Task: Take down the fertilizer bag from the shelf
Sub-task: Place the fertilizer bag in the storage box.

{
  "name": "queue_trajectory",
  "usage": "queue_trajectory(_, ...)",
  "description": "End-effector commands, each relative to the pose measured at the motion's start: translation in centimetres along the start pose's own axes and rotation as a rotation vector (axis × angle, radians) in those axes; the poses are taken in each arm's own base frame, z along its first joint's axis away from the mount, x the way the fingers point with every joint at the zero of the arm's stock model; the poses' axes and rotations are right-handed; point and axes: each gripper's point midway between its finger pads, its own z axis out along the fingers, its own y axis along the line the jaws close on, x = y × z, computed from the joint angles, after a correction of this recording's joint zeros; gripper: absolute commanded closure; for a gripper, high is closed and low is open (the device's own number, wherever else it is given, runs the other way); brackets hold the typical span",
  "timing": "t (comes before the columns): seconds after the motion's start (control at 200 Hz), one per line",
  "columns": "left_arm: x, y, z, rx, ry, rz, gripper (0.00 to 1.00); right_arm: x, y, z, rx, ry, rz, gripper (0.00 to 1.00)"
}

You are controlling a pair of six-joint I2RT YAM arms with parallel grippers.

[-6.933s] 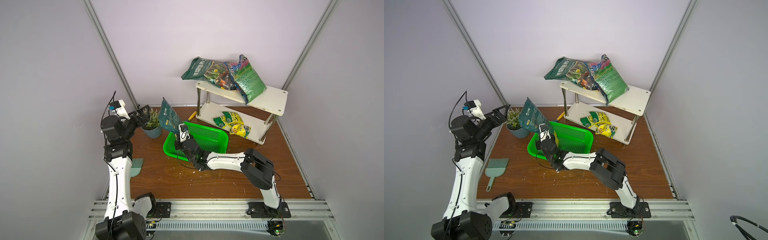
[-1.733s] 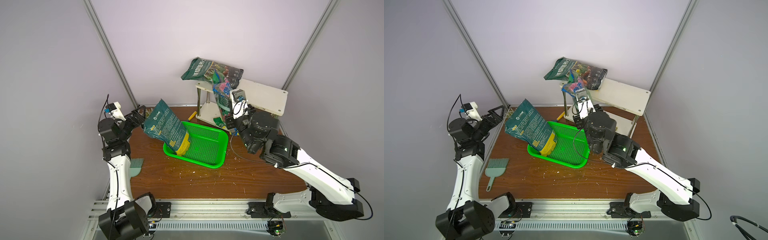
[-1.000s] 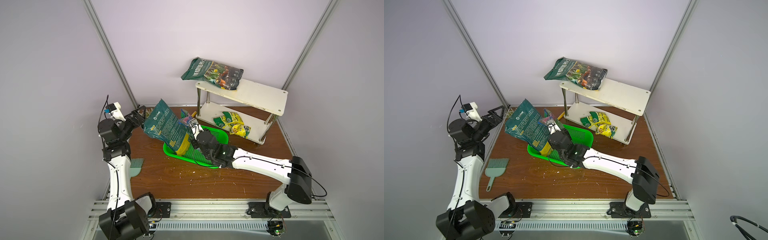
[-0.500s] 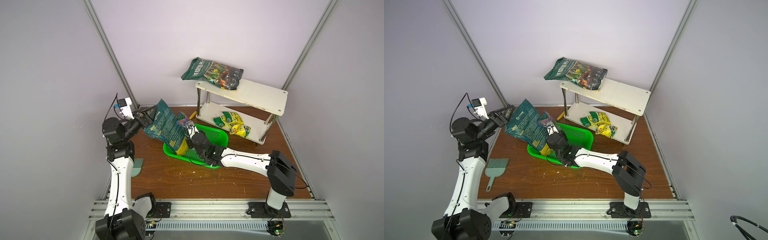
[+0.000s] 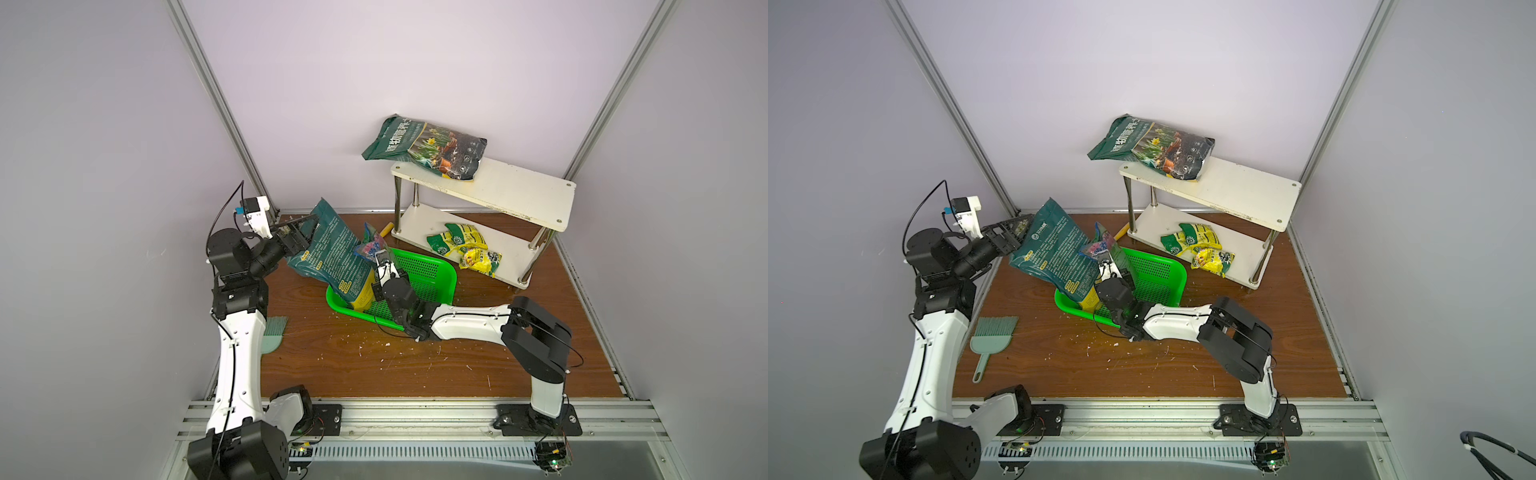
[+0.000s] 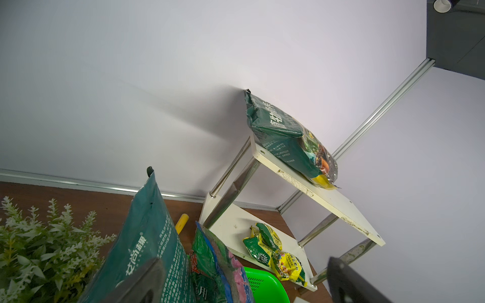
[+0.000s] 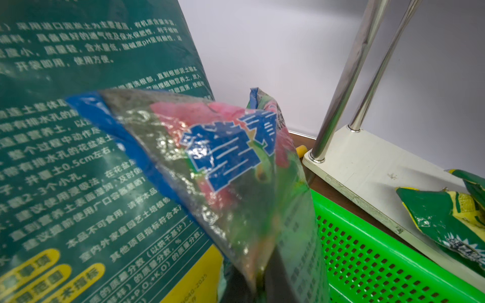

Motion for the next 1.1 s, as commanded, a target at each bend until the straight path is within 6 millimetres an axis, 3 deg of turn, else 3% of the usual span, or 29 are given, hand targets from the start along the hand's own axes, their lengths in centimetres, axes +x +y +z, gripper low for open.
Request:
queue_trajectory(0.0,-0.1,-1.3,0.3,0.044,0.014,0.035,0.0,-6.9,1.4,-2.0,-0.054,-0.225,0.211,1.0)
queue_trajectory(0.17,0.8,-2.2,1.0,0.096,0.056,0.021,0.0,-4.5,3.8,-2.7,-0.076,-0.208,0.203,1.0)
queue_trajectory(0.435,1.1,-2.2,1.1,0.094,0.059,0.018,0.0,-0.4,4.8,-3.4,-0.098,-0.154,0.25,1.0)
queue_trajectory(0.651,1.1,-2.0,1.1,0.083,0.055,0.02,0.0,0.2,5.5,-4.8,-0.107,-0.162,0.233,1.0)
queue_trajectory(0.696,1.1,-2.0,1.1,0.081,0.055,0.021,0.0,0.1,5.6,-5.0,-0.107,-0.164,0.221,0.82)
queue_trajectory(0.766,1.1,-1.9,1.1,0.077,0.055,0.022,0.0,-0.3,5.6,-5.3,-0.103,-0.172,0.203,0.43)
queue_trajectory(0.826,1.1,-1.9,1.0,0.072,0.052,0.025,0.0,-0.8,5.2,-5.5,-0.091,-0.181,0.193,0.25)
queue_trajectory(0.886,1.1,-1.8,1.0,0.067,0.052,0.026,0.0,-1.8,4.7,-6.1,-0.085,-0.2,0.174,0.18)
queue_trajectory(0.986,1.2,-1.5,1.0,0.051,0.052,0.025,0.0,-4.3,3.9,-7.7,-0.116,-0.251,0.096,0.17)
queue_trajectory(1.096,1.1,-0.7,0.8,0.005,0.048,0.025,0.0,-7.9,1.1,-9.9,-0.068,-0.321,0.037,0.12)
